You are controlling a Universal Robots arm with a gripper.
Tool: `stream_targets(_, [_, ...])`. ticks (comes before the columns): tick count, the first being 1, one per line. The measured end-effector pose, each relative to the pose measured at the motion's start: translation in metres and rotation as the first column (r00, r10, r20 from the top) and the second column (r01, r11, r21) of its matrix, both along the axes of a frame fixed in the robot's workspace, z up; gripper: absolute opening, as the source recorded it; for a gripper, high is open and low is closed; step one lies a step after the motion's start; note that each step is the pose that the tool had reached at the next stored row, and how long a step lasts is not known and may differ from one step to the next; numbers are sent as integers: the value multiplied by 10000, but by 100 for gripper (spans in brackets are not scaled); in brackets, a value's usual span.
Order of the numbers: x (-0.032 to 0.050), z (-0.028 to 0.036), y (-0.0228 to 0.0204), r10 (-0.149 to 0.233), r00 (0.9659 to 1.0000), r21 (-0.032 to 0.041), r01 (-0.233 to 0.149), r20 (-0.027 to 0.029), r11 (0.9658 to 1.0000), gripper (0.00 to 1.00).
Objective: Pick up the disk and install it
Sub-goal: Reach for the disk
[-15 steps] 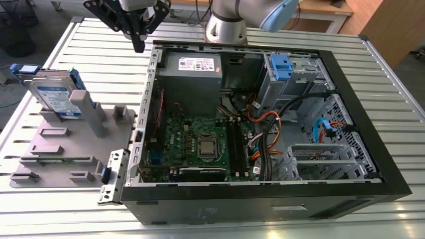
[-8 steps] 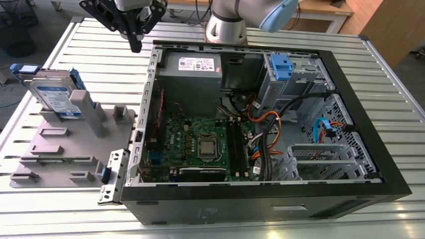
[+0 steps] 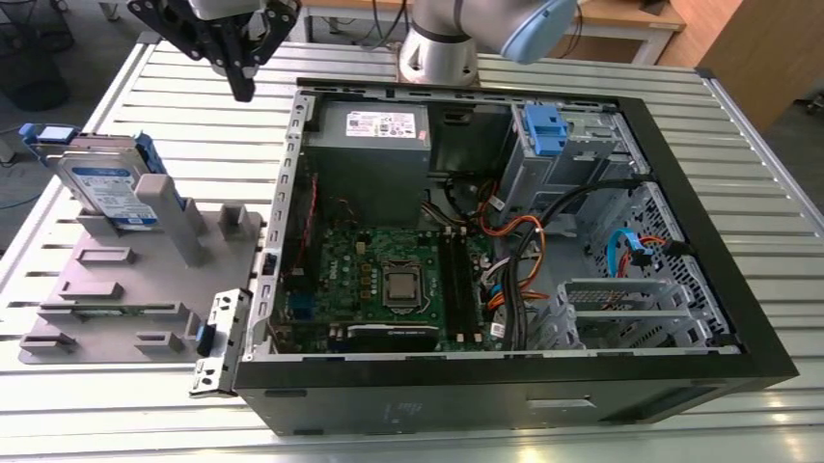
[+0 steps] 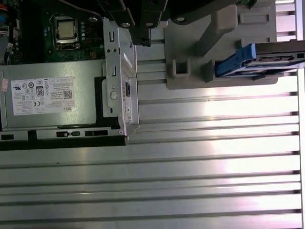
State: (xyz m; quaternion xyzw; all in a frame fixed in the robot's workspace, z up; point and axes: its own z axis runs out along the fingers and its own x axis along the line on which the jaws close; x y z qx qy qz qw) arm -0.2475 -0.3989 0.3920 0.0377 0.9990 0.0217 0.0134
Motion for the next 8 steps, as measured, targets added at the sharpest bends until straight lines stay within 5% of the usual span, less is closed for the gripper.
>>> stream_targets(8, [-173, -4, 0, 17, 10000, 0, -17, 0, 10000, 11])
